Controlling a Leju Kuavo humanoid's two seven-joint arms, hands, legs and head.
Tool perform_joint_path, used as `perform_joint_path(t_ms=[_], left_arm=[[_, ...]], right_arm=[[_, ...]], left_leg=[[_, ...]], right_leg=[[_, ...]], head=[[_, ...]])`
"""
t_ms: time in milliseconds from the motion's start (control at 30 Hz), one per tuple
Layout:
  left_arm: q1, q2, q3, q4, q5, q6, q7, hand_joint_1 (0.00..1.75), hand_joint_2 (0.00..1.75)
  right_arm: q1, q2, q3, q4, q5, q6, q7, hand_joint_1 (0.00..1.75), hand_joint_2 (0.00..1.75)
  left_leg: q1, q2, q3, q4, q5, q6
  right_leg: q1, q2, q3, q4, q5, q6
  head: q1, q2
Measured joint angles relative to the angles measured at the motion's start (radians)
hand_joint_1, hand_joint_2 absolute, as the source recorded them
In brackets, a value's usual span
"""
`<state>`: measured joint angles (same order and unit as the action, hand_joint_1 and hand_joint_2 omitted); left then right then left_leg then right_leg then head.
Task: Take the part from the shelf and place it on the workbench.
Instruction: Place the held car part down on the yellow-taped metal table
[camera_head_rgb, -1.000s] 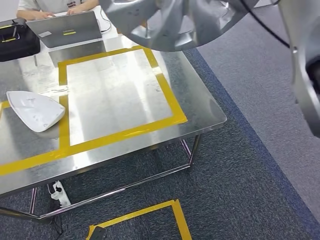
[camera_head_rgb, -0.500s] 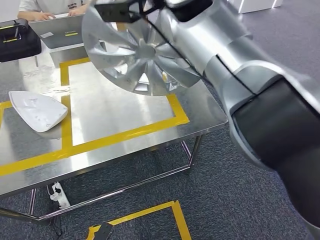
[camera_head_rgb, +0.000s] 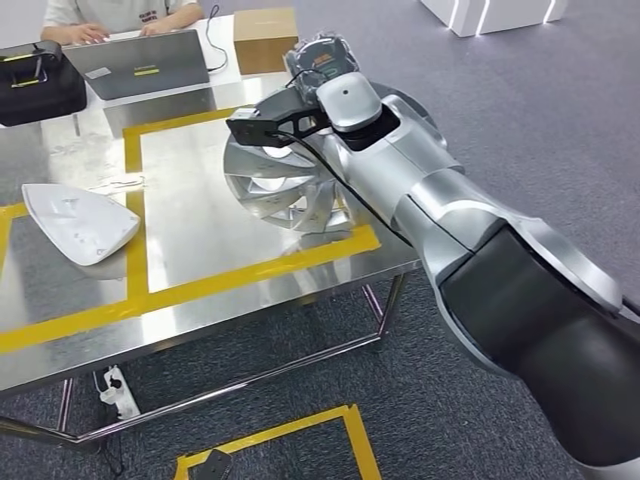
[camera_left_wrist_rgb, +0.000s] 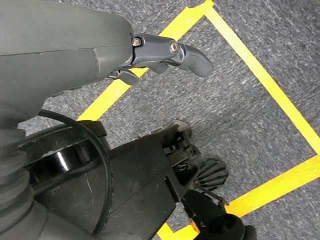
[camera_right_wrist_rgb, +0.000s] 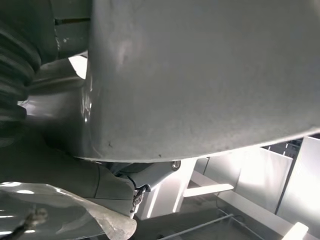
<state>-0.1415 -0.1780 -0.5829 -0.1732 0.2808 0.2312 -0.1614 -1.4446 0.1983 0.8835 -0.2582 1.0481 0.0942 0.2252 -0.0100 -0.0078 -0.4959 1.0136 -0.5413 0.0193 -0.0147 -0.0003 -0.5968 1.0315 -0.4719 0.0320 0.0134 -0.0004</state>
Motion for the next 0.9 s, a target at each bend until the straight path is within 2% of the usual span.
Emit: perform_joint_path(t_ms=[900], left_arm=[[0.003,-0.001,0.0,0.0,0.003,0.0,0.0,0.0,1.75]], right_arm=[[0.01,-0.002,-0.001,0.0,0.0,0.006,0.004,1.75,1.75]], left_leg=[[0.001,0.0,0.01,0.0,-0.001,0.0]], right_leg=[[0.0,0.0,0.012,-0.001,0.0,0.001]], head=[[0.0,0.0]])
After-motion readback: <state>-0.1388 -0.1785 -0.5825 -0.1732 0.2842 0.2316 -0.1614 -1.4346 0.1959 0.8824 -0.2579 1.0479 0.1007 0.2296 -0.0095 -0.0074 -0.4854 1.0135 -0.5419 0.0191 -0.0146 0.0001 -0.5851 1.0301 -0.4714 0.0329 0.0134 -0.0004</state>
